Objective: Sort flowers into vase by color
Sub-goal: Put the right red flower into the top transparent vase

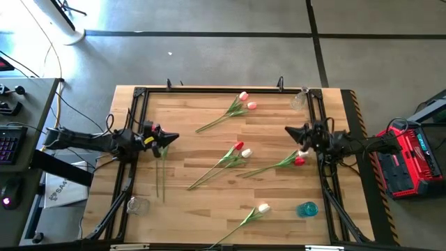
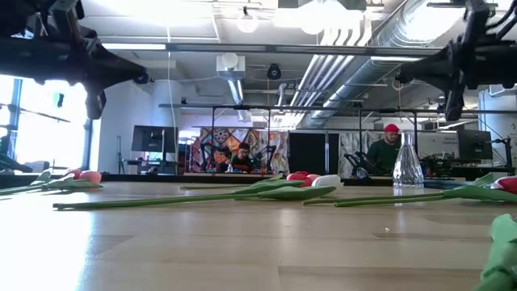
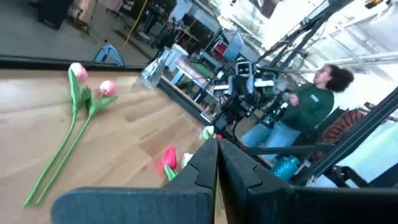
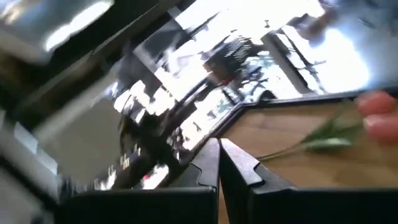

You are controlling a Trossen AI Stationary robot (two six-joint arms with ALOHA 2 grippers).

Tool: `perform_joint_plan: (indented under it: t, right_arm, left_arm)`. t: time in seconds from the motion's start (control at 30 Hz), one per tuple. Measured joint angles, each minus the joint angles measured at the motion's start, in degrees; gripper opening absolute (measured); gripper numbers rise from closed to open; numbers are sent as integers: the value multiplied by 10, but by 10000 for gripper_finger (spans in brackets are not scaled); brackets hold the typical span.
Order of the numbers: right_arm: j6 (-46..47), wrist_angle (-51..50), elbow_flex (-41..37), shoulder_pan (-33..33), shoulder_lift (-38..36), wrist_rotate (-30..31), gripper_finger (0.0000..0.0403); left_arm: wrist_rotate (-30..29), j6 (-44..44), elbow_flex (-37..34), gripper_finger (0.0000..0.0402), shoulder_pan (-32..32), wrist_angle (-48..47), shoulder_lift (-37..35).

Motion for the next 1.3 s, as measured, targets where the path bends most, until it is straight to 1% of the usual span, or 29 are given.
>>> perform_joint_plan:
  t: [0.1,0.2,0.33,0.4,0.5,0.67,0.73,0.8,0.87,0.97,1.03,1.1,1.17,1.23,1.3]
  right_arm:
    - [141,-34,0,0,1,8,0]
    - [237,-33,0,0,26,5,0]
    - [365,-34,2,0,80,2,0]
    - [407,-42,13,0,120,3,0]
    - [434,-42,49,0,191,8,0]
    - [492,-80,149,0,347,10,0]
    - [553,-120,194,0,415,5,0]
    - [617,-161,237,0,485,-22,0]
    - [668,-196,278,0,551,-63,0]
    - [686,-270,343,1,633,-146,0]
    - [679,-337,392,9,675,-186,1]
    - [683,-398,443,22,709,-204,5]
    - [700,-465,494,35,732,-210,12]
    - [713,-541,543,46,751,-219,23]
    - [739,-636,581,57,770,-236,39]
  left_arm:
    - [-4,-19,12,0,0,5,41]
    - [-34,-82,37,0,0,6,88]
    - [-30,-56,85,0,0,5,153]
    - [-30,-37,113,0,0,0,188]
    - [-21,-33,152,0,11,-38,231]
    - [47,-48,214,6,46,-93,292]
    - [86,-34,236,19,59,-105,312]
    - [110,-17,255,36,68,-115,331]
    - [121,-8,269,56,75,-131,347]
    - [131,7,285,83,85,-161,366]
    - [155,6,287,99,93,-172,376]
    - [193,-2,287,109,100,-183,384]
    - [231,2,287,115,104,-193,390]
    - [246,19,287,117,104,-207,398]
    - [244,48,287,117,105,-219,406]
